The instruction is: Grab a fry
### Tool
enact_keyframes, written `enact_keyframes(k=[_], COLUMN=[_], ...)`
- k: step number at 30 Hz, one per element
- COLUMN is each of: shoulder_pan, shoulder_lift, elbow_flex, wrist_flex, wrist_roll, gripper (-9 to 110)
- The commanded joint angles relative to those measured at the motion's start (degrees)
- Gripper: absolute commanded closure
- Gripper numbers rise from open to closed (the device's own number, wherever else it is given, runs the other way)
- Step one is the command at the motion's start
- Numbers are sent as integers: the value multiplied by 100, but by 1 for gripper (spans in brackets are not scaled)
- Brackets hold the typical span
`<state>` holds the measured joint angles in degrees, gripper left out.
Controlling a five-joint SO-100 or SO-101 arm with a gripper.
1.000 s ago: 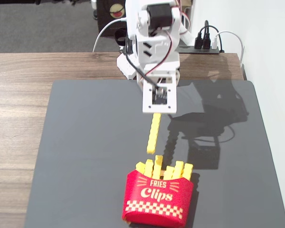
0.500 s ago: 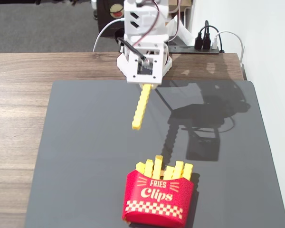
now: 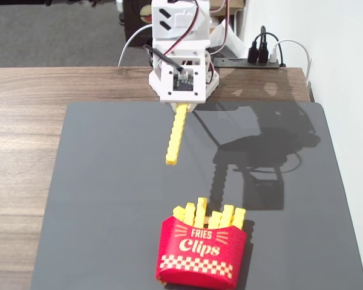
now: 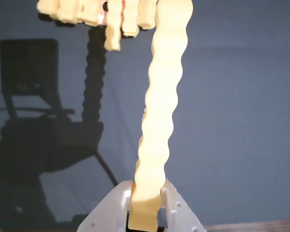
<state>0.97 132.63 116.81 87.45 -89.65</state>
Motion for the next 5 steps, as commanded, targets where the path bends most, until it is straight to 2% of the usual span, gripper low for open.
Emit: enact_keyframes(k=[1,5], shoulder_pan=[-53,-26], shoulder_lift=[-79,-149], elbow_flex=[-281,-281], wrist_flex=[-123,-176], wrist_roll=[0,-35], gripper=[101,101])
